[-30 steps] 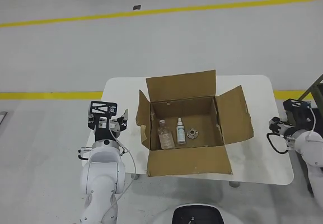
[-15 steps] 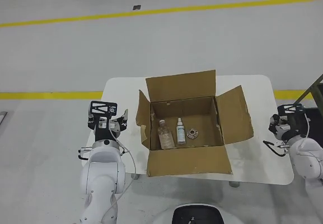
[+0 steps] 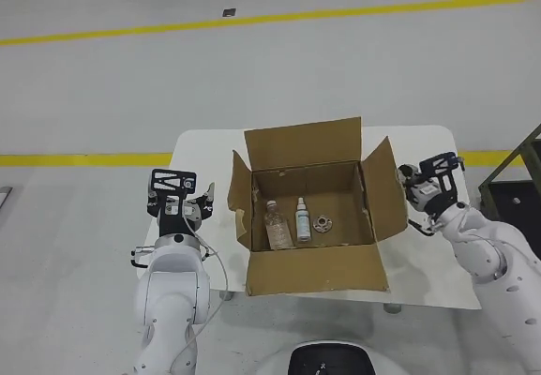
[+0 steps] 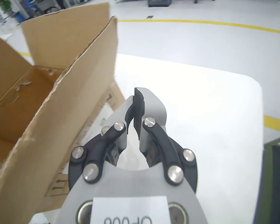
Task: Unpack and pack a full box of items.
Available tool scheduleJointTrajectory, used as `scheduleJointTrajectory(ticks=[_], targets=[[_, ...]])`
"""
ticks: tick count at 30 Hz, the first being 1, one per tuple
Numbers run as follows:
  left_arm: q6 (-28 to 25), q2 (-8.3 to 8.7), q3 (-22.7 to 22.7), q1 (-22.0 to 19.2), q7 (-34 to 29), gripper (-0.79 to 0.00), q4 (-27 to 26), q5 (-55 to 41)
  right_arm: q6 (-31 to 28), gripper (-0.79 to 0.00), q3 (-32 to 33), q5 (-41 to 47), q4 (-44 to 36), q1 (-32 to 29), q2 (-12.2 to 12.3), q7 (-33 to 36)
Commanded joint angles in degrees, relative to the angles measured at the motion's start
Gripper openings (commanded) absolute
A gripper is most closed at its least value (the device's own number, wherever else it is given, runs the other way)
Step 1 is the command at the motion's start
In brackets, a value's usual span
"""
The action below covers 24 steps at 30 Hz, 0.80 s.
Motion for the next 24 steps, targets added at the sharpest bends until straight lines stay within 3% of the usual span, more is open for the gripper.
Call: scheduleJointTrajectory(ticks=[1,7,12,21,22,23,24], targets=[[0.0,0.0,0.0,0.0,0.0,0.0,0.0,0.0,-2.87,-0.785,-1.52,0.31,-0.61,0.31,-0.05,0.55],[0.0,0.0,0.0,0.0,0.0,0.0,0.0,0.0,-10.73,-0.785,-6.15,1.39,-3.1,0.33,-0.04,5.66],[0.0,0.0,0.0,0.0,0.0,0.0,0.0,0.0,-9.16,-0.785,-8.75,-0.78,-3.95,0.96,-0.03,10.92],[-0.39,0.07,-0.23,0.47,1.45,0.0,0.16,0.33,-7.13,-0.785,-5.14,5.11,-8.0,-0.55,0.39,7.75],[-1.56,0.18,-0.34,0.87,2.7,-0.179,0.42,1.05,-6.2,-0.785,-3.86,7.02,-8.69,-0.92,0.46,7.01],[-2.59,0.28,-0.43,1.27,3.65,-0.489,0.77,1.5,-4.93,-0.785,-2.43,8.79,-9.3,-1.23,0.54,6.43],[-3.38,0.37,-0.54,1.53,4.57,-0.631,1.08,2.18,-3.84,-0.785,-1.14,10.44,-9.92,-1.61,0.61,6.01]])
